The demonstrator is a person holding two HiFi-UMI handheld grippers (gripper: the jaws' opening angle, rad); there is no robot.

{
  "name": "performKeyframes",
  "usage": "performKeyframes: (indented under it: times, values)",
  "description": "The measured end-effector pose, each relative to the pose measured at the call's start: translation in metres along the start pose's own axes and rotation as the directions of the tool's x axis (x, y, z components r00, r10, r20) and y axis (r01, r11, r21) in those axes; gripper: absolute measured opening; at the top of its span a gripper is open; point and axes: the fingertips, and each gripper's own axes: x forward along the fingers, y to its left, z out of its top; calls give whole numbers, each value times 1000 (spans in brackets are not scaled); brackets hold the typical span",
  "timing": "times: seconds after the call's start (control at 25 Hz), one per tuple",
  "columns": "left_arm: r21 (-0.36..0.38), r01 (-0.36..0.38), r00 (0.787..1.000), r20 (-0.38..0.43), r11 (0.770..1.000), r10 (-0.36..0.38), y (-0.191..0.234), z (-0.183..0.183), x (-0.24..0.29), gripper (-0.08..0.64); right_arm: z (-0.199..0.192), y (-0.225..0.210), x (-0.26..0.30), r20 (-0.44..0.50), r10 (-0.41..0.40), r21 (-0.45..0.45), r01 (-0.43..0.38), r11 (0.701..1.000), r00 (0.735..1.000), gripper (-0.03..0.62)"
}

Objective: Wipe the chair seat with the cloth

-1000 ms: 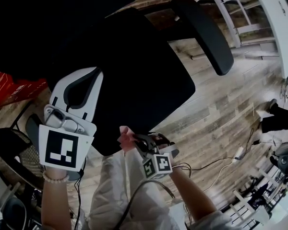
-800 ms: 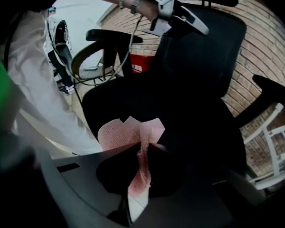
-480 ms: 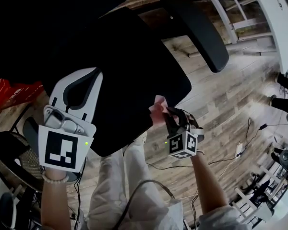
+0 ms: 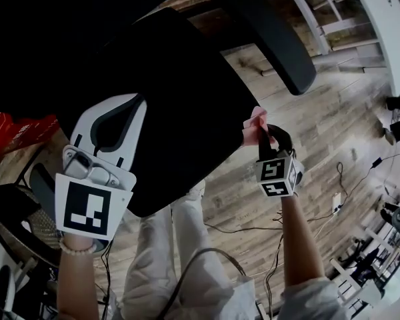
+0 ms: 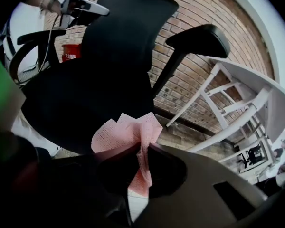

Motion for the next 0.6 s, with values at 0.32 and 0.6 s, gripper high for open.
performKeyframes:
  times: [0.32, 0.6]
  values:
    - [39, 23, 1000, 19, 999, -24, -16, 27, -5, 18, 29, 0, -38, 94, -8, 148, -6, 989, 996, 55]
    - [16, 61, 996, 60, 998, -62, -35, 98, -37, 18, 99, -3, -118, 223, 15, 291, -82, 953, 975, 55]
